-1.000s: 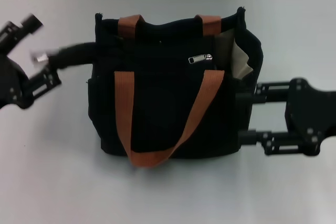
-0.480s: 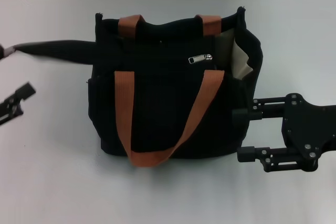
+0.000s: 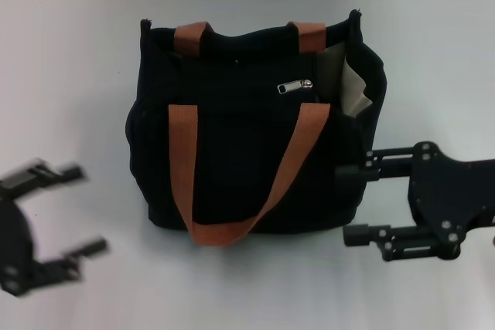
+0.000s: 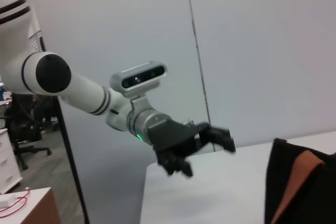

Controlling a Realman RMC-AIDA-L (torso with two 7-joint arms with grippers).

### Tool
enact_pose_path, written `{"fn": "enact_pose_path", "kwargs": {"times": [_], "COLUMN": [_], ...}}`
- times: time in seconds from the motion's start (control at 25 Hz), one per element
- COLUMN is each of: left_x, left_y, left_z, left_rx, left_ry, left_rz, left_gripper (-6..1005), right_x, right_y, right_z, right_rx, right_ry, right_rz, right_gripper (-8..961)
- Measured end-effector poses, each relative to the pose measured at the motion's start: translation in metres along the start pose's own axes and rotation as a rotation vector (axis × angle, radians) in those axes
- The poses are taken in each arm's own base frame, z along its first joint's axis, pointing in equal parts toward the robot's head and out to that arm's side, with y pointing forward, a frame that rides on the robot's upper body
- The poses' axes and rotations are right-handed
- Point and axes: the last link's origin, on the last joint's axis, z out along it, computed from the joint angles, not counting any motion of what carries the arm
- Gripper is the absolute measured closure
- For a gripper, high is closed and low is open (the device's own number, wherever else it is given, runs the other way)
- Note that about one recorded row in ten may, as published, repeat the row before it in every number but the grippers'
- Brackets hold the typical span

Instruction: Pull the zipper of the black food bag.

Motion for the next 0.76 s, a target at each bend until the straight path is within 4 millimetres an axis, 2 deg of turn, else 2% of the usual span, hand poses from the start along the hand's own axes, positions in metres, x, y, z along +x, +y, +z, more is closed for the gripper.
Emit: {"fn": "enact_pose_path", "kwargs": {"times": [0.08, 0.12, 0.28, 0.64, 0.76], "left_x": [-0.001, -0.001, 0.002, 0.003, 0.002], "left_y": [0.005, 0.005, 0.002, 0.002, 0.002], "left_z": [0.022, 0.022, 0.046, 0.055, 0.054], "left_rx": [-0.104, -0.104, -0.179, -0.189, -0.174], "left_ry": [0.009, 0.009, 0.03, 0.045, 0.053], "left_rz": [-0.021, -0.021, -0.055, -0.058, -0.057], "left_gripper": [191, 190, 190, 189, 189], "right_x": [0.003, 0.003, 0.005, 0.008, 0.011], "right_y": [0.002, 0.002, 0.005, 0.005, 0.006], "right_z": [0.005, 0.005, 0.008, 0.007, 0.006], "right_rx": [-0.036, -0.036, -0.055, -0.043, -0.034], "right_ry": [-0.014, -0.014, -0.028, -0.035, -0.049], "right_rz": [-0.027, -0.027, -0.056, -0.054, -0.058], "right_gripper": [293, 293, 293, 114, 114]}}
